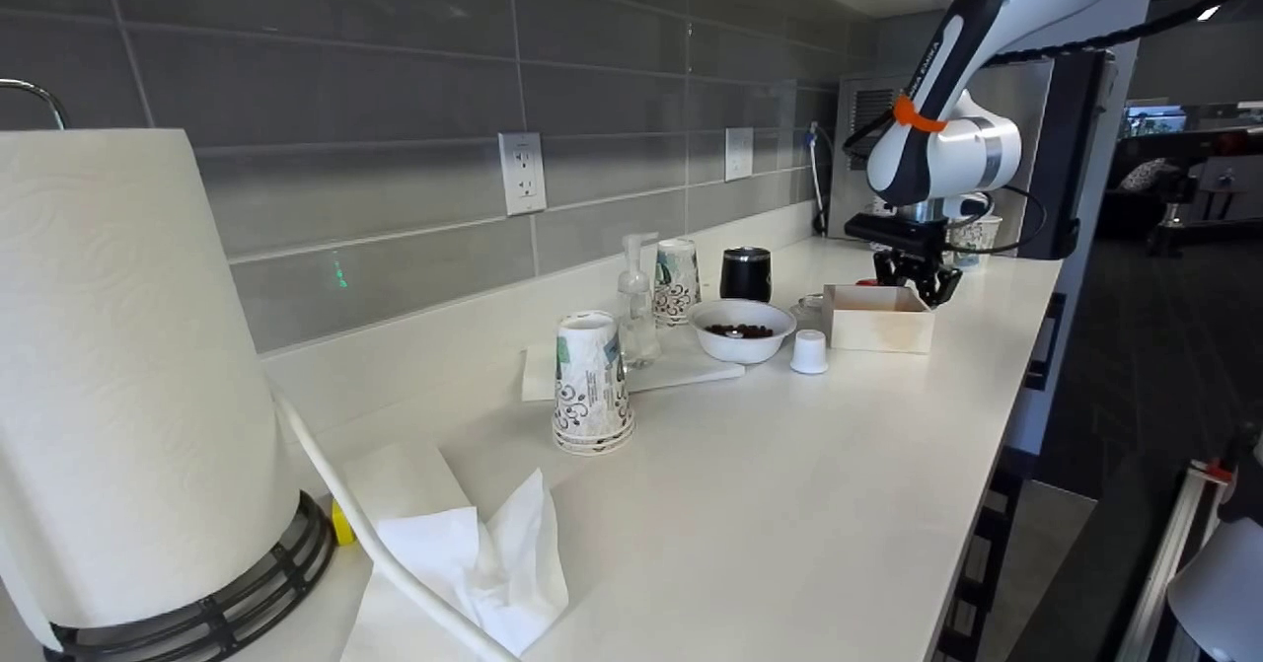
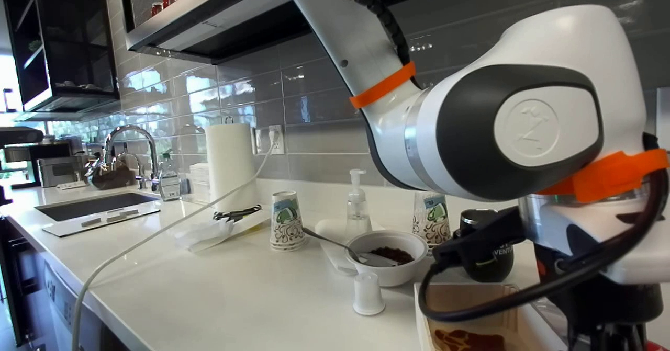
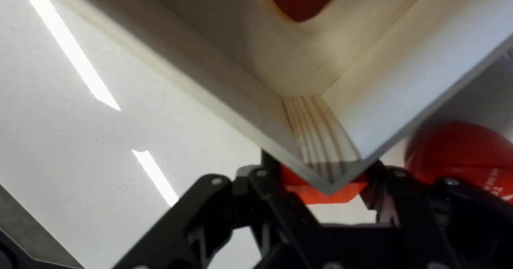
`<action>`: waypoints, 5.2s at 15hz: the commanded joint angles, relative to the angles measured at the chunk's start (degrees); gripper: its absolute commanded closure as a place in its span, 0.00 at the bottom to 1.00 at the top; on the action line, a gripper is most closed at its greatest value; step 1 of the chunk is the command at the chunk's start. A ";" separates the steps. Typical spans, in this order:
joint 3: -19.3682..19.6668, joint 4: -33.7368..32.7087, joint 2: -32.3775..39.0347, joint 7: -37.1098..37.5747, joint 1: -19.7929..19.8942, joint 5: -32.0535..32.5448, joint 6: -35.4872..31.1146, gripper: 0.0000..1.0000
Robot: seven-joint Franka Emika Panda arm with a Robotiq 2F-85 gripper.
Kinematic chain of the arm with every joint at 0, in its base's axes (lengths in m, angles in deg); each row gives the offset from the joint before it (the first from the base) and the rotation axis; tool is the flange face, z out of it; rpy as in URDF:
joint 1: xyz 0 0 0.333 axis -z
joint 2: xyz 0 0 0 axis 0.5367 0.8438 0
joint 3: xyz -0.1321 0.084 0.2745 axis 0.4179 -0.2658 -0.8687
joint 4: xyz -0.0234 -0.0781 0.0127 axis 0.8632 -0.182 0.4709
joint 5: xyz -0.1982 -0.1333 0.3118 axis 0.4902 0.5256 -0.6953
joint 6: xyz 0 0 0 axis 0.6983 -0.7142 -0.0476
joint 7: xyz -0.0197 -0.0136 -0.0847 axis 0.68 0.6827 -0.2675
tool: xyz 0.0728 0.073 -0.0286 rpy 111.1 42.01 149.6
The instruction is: Put the pizza, orange block and orange object inside the wooden box.
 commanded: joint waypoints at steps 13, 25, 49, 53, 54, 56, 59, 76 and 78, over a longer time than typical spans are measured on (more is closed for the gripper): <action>-0.80 1.83 -17.59 -5.86 -4.56 5.45 8.06 0.81; -8.69 9.51 -23.53 -5.79 -3.29 7.21 14.52 0.81; -4.99 0.17 -15.59 -15.50 2.99 3.76 10.59 0.00; -4.53 -4.94 -8.98 -19.80 2.54 0.62 10.66 0.00; -4.32 -6.08 -7.29 -19.79 2.41 0.24 10.47 0.00; -3.83 -8.46 -4.11 -19.42 2.01 -0.32 10.07 0.00; -2.98 -11.85 -0.13 -18.48 1.31 -0.42 9.94 0.00; 1.11 -20.89 12.43 -14.59 -2.20 -0.85 9.40 0.73; 2.08 -19.70 10.60 -14.58 -2.43 -0.44 9.44 0.79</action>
